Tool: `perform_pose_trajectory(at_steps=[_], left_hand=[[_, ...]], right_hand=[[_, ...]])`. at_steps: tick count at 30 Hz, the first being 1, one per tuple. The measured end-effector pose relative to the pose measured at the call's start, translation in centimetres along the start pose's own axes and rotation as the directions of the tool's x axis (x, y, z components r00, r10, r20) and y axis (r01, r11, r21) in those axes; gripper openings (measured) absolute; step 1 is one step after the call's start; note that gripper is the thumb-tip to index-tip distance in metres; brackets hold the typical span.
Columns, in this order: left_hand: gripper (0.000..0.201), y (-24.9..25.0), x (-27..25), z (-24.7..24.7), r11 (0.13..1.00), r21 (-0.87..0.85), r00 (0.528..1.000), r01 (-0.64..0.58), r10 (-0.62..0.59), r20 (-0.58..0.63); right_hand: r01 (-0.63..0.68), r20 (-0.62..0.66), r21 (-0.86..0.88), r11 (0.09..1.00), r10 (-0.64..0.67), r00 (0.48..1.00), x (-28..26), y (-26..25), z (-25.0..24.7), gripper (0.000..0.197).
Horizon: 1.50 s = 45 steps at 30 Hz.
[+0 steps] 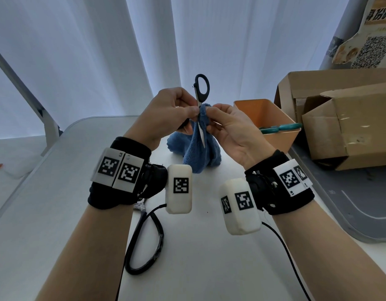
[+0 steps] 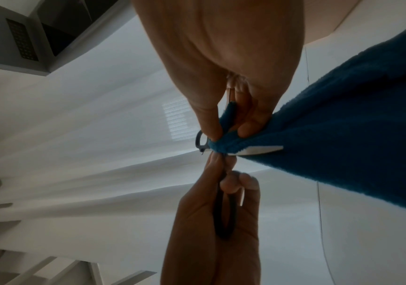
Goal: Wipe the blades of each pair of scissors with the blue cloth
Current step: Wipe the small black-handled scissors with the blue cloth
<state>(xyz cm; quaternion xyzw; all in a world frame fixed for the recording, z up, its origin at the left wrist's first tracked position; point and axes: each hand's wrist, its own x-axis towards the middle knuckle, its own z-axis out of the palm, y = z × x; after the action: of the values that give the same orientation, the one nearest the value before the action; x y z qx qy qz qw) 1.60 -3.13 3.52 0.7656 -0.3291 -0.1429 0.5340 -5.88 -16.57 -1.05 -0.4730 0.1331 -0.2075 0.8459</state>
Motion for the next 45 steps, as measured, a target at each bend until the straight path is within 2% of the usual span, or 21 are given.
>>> perform_pose_trajectory(at_steps=[10,13,19,28,37,41,45], left_hand=[[0.002,0.1,-0.3,-0.7,1.0,-0.014,1.0,0.002,-0.002,0.03],[0.008,0.2,-0.4,-1.1,1.0,-0.02,0.999,-0.012,0.013,0.046],[0.008,0.2,-0.5,-1.9,1.0,-0.027,0.999,-0.01,0.01,0.03],[0.004,0.2,-0.4,-1.4,1.0,-0.011,1.0,0.0,0.0,0.029],[0.004,0.5,-0.9,-2.8,0.999,-0.044,0.999,-0.007,0.009,0.038],[0.004,0.3,-1.0,-3.4,0.999,-0.039,1.0,0.005,-0.004,0.022],[0.005,0.1,-0.9,-4.1,0.998,-0.06,0.999,0.022,-0.024,-0.033]], right_hand=[[0.011,0.024,-0.033,0.999,-0.01,1.0,0.0,-0.4,-0.2,0.022],[0.018,0.033,-0.043,0.999,-0.017,0.999,0.1,-0.7,-0.2,0.023],[0.022,-0.01,-0.017,1.0,-0.022,1.0,0.4,-0.8,-0.9,0.021],[0.017,0.046,-0.03,0.999,-0.015,0.999,0.0,-0.8,-0.9,0.028],[0.062,0.055,-0.055,0.997,-0.059,0.997,0.2,-1.4,-0.7,0.023],[0.057,0.025,-0.031,0.998,-0.056,0.998,0.6,-1.3,-1.5,0.022],[0.089,-0.066,0.019,0.996,-0.088,0.994,1.1,-1.5,-2.3,0.019]])
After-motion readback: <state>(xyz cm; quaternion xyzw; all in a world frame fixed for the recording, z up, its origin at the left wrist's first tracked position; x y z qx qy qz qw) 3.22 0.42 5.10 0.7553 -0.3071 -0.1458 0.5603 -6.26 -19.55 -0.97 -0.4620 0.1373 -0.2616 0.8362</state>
